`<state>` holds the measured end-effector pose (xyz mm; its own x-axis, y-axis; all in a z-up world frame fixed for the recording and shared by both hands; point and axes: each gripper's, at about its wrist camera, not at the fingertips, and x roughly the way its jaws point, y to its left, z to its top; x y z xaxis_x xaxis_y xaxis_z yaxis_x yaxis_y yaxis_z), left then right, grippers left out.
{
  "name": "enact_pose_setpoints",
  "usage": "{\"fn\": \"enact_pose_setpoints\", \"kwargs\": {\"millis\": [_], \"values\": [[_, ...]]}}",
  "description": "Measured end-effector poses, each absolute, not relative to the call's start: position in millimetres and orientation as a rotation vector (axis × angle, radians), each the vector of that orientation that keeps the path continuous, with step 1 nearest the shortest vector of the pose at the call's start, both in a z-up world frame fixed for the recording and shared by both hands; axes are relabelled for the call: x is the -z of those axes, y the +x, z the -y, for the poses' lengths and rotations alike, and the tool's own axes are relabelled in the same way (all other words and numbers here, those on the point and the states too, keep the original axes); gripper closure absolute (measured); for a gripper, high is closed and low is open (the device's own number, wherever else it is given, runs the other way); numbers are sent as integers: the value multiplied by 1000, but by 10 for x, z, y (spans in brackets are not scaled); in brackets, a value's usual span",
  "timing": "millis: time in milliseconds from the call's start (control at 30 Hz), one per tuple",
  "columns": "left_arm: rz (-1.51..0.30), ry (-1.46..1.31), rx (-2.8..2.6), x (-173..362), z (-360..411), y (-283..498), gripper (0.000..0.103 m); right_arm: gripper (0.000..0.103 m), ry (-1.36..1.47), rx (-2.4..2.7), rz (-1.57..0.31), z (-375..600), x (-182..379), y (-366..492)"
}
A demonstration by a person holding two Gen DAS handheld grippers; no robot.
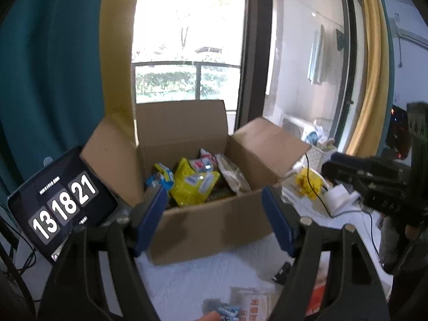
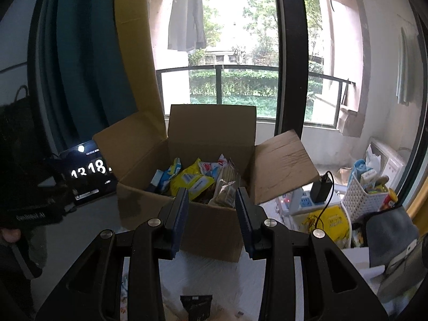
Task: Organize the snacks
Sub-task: 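Move both tools from the box back to the snacks on the desk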
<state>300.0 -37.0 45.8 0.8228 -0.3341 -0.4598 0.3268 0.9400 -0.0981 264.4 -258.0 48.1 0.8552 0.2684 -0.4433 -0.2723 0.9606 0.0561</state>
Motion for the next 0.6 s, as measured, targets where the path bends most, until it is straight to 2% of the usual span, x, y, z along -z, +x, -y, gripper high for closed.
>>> {"fn": "enact_pose_setpoints", "kwargs": {"millis": [600], "values": [[-634, -68, 352, 156, 350, 2753, 28, 64, 102, -262, -594, 2858, 95, 2372]]}}
